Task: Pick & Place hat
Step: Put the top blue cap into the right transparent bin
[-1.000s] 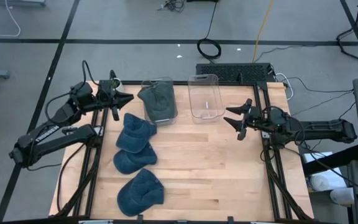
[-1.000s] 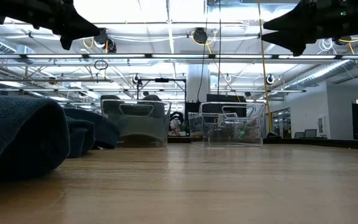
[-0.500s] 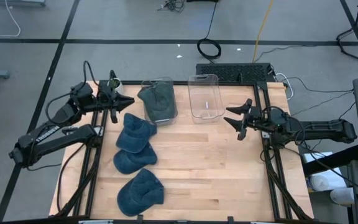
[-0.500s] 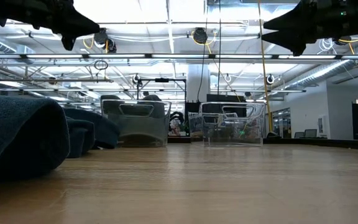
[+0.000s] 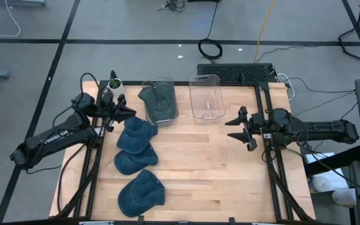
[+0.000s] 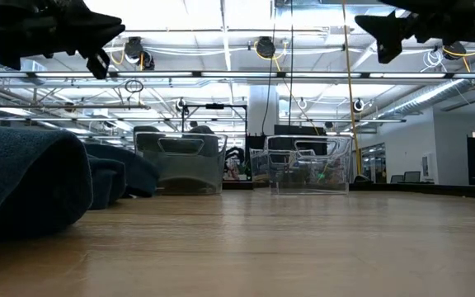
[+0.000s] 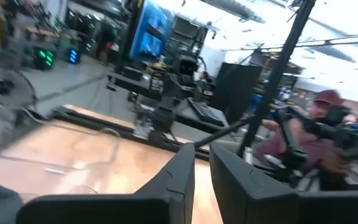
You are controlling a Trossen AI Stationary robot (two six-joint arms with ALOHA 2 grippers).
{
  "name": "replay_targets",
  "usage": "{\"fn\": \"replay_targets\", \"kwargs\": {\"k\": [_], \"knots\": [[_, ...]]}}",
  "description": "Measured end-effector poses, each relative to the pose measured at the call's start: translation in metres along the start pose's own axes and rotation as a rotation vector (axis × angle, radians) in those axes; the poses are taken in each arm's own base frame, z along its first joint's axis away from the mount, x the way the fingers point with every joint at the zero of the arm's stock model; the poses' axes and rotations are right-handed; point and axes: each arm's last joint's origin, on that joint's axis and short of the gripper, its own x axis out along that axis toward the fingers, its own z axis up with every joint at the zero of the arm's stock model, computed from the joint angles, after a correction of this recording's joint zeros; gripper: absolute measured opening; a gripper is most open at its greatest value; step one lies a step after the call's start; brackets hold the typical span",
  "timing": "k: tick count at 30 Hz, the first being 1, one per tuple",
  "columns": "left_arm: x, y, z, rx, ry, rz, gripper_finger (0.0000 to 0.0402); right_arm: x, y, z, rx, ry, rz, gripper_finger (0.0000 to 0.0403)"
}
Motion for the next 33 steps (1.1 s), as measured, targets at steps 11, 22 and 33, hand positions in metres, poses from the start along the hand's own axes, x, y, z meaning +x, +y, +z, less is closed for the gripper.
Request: {"fn": "replay_targets", "kwargs": {"k": [11,22,33], "knots": [[0.017,-0.023,0.007,-0.135,0.096,-0.033,0.0057,0.003,0.000,-0.003,0.036,0.032,0.043,0.0210],[0.034,-0.054,0.010,-0.103,0.413,0.296,0.0006,0.011,-0.002,-0.012,0.045,0.095,0.032,0.0210],[0.067,-0.067,-0.020,-0.036,0.725,0.333,0.0026,0.011,-0.002,-0.012,0.022,0.095,0.032,0.0210]]}}
